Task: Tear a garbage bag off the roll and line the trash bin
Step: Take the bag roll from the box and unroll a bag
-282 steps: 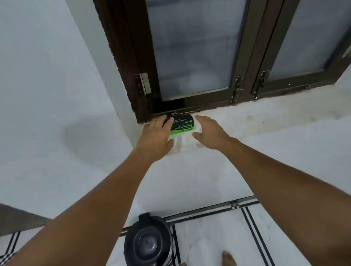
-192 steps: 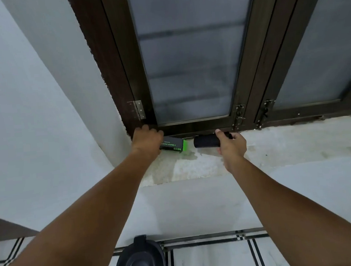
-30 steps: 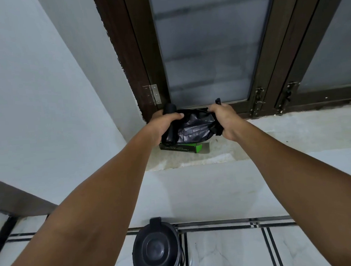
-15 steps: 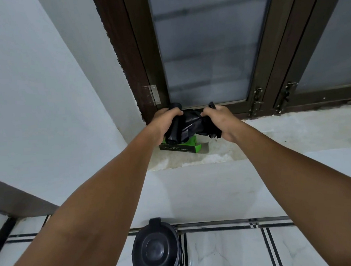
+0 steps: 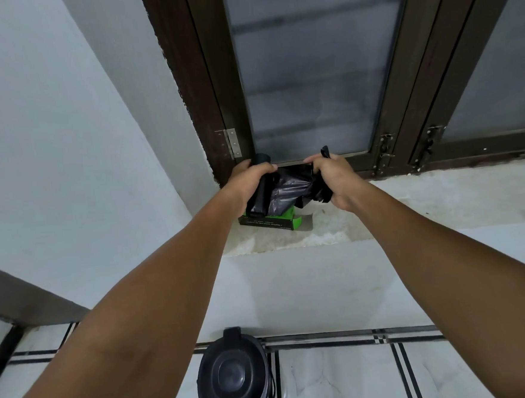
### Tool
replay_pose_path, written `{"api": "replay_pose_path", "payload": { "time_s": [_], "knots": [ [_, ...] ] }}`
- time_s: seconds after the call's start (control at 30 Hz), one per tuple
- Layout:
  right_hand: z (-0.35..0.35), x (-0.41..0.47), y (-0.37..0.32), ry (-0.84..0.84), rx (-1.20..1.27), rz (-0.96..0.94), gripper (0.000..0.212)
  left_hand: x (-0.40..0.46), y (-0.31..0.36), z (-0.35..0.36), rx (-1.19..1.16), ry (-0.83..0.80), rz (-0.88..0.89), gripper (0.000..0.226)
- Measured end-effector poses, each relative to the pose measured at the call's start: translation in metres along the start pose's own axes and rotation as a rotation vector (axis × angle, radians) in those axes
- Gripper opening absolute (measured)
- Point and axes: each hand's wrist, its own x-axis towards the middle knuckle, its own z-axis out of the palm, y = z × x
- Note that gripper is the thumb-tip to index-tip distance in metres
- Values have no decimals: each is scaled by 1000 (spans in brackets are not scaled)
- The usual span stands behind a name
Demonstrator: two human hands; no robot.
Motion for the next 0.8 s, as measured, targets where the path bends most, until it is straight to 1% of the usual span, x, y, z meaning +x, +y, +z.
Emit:
{"api": "replay_pose_path", "payload": {
  "time_s": [0.07, 0.1, 0.17, 0.23, 0.3, 0.37, 0.47, 0.57, 0.7, 0.8],
  "knots": [
    [-1, -2, 0, -51, -19, 5, 13, -1, 1, -1, 5, 2, -12, 37],
    [-2, -2, 1, -98, -39, -3, 11, -2, 1, -1, 9, 4, -18, 36],
    [-3, -2, 3, -190, -130, -37, 28, -3, 2, 1, 19, 5, -14, 36],
    [-1, -4, 4, -222, -266, -56, 33, -4, 1, 1, 24, -4, -2, 35],
    [0, -4, 4, -218, -374, -52, 29, -3, 1, 2, 37, -11, 6, 35],
    [1, -4, 4, -206, -417, -38, 30, -2, -1, 2, 59, -24, 10, 36],
    [4, -5, 3, -195, -463, 8, 42, -2, -2, 4, 75, -39, 11, 38],
    [5, -5, 1, -182, -509, 56, 53, -3, 1, 6, 51, -34, 15, 35],
    [5, -2, 0, -201, -485, 152, 61, -4, 3, 6, 2, -36, -58, 39],
    [2, 0, 0, -257, -339, 211, 53, -3, 3, 5, -2, -42, -66, 43]
  ]
}}
